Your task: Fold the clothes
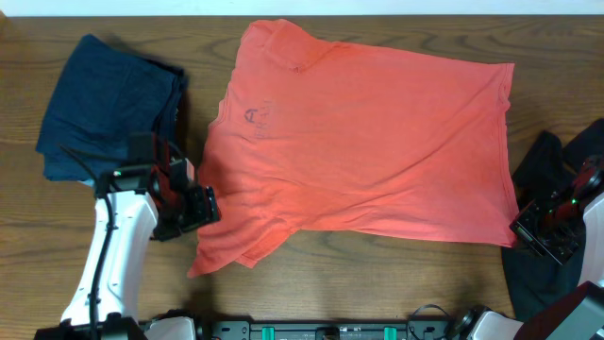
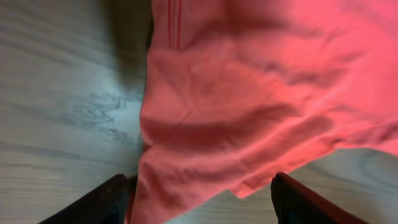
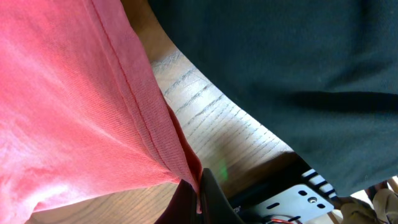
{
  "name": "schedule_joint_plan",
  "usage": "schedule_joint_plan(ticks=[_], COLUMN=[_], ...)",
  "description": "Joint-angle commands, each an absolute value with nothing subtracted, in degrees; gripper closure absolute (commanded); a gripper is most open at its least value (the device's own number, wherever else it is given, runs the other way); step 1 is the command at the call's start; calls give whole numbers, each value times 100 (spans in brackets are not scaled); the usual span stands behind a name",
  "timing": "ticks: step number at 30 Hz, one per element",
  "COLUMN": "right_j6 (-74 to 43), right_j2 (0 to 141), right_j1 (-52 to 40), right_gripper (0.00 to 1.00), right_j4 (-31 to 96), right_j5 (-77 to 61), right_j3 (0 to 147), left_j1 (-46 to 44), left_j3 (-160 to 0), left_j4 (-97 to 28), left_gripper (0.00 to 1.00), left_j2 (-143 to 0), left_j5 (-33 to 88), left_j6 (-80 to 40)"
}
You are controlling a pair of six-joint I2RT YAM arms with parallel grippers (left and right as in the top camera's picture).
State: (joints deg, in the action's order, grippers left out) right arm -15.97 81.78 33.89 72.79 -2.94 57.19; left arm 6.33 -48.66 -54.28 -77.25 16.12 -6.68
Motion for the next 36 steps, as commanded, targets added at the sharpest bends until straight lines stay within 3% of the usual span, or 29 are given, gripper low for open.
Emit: schedule_joint_plan(ticks=[1,14,20,23,27,28,36], right_j6=[-1667,-1667,-1577,-1575,-1575,-1575,-1562], right_j2=[8099,8099,8099,8099,8099,8099,8099], right_j1=[3448,3448,3448,3448,3448,3448,3450], right_gripper=[99,99,99,99,99,99,99], right_j4=[7251,7105,7098,7083,7032,7035,7255], right_j5=[-152,-217,-215,-215,-215,-215,-215], right_j3=[5791,5791,5791,5791,5791,5791,5791], left_j1=[663,657,657,659,659,659,687], left_j3=[-4429,-4145,-4147,-4147,-4193,-4239,-5315], left_j4=[-5203,-4652,-4219,-4115,-4224,-4331,-6222], left_gripper=[26,27,40,56,88,91,94], left_j2=[-7929,-9262,-9588,-9581,-9579,-9579,-9432], left_j5=[1584,1750,1747,1745,1752,1752,1741], left_j6=[-862,-1175,-1170,-1170,-1170,-1168,-642])
